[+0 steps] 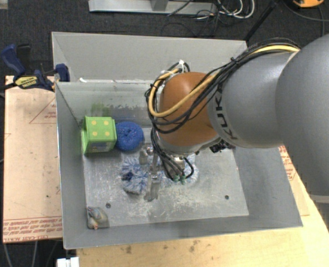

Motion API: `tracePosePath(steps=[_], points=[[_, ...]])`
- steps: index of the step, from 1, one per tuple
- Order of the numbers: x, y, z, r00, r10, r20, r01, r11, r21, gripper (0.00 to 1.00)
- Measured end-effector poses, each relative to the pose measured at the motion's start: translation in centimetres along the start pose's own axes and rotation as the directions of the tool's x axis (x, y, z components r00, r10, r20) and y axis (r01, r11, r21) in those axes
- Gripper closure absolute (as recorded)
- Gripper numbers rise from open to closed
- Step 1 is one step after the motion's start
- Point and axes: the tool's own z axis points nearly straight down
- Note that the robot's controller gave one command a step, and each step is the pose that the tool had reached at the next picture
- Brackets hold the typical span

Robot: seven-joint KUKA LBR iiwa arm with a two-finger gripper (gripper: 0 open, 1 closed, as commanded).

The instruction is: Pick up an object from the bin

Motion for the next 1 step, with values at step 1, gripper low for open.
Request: tracePosePath(steps=[1], points=[[-0.18, -0.05, -0.43, 1.0, 0.003, 0.007, -0.003, 1.0, -0.001, 0.0]])
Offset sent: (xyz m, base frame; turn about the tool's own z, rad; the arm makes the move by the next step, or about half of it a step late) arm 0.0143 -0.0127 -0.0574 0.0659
